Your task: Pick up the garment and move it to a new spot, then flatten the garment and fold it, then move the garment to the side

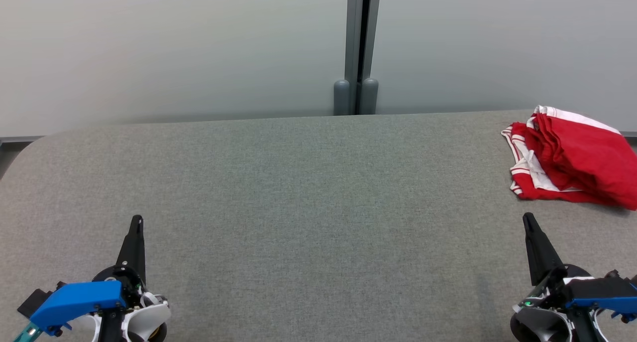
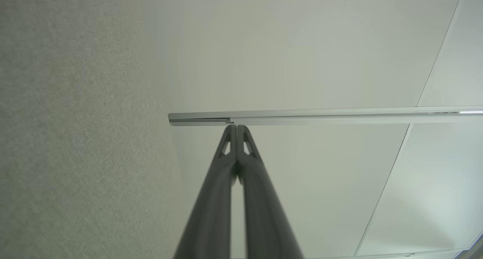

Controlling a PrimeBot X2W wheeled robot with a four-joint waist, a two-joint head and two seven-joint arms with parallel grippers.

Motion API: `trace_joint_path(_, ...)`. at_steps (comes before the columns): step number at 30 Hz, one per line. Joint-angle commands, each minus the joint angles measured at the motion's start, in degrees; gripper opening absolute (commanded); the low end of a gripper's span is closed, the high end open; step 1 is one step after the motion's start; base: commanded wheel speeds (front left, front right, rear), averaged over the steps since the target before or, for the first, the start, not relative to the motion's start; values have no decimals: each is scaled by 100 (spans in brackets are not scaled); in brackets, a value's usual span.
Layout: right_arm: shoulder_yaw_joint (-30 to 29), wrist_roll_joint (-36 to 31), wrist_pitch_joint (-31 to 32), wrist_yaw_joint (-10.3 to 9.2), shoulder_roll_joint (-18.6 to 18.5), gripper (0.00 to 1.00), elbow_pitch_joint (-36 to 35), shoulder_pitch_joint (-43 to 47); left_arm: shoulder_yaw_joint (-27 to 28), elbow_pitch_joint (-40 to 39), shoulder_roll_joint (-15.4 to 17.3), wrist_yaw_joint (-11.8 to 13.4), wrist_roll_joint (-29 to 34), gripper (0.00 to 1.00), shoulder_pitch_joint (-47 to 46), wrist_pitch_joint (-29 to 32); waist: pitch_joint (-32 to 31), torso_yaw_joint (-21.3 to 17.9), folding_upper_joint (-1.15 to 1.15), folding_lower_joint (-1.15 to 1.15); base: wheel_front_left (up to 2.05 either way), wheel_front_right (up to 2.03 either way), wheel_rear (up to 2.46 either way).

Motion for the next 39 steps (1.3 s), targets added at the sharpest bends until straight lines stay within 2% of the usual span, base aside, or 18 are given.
trace_joint_path(1,-21,85,22,2,-45,0,15,-84,13,-36,-18,-69,-82,0,-57,27,0,-1,0,0,0,0,0)
trace_joint_path(39,-19,92,25,2,-45,0,13,-86,12,-34,-17,-49,-91,0,-59,34,0,-3,0,0,0,0,0)
